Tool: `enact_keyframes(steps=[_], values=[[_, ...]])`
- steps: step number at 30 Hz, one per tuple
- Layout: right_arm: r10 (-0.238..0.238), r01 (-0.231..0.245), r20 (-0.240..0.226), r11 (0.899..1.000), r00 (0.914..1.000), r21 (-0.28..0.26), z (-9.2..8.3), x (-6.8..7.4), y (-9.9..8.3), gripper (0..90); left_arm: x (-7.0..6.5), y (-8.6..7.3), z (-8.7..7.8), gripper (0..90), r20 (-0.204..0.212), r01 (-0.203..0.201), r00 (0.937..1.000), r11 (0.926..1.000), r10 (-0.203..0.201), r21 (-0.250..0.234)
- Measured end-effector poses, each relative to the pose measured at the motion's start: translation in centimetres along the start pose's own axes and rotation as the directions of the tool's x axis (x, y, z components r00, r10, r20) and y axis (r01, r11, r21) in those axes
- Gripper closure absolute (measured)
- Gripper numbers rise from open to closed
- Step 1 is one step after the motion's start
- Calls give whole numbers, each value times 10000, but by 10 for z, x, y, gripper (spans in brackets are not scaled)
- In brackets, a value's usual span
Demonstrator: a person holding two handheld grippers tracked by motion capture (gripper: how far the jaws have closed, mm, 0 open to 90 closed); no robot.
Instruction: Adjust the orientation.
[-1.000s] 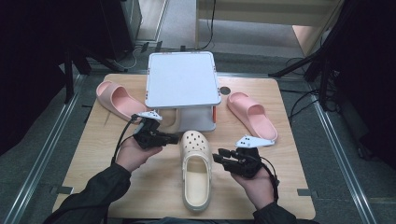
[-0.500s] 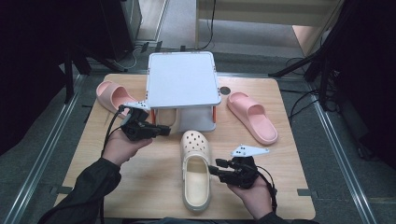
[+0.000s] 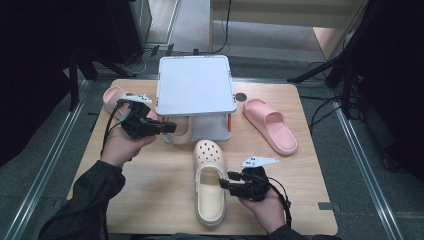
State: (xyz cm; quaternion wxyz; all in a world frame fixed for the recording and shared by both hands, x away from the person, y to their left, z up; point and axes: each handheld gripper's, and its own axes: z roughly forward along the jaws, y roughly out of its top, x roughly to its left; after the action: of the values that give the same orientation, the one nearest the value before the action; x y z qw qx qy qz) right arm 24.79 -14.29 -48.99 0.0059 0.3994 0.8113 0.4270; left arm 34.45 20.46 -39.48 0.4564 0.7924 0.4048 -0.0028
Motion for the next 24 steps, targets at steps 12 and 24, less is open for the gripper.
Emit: enact_keyframes(steps=[12,24], values=[[284,-283,529,9996,9982,-42,13,0,-1,517,21,37,-20,858,-482,286,9984,9990,-303,-349],[344,-339,882,9994,9955,-70,24,2,0,524,43,31,-21,869,-996,636,9926,9965,-688,-540]])
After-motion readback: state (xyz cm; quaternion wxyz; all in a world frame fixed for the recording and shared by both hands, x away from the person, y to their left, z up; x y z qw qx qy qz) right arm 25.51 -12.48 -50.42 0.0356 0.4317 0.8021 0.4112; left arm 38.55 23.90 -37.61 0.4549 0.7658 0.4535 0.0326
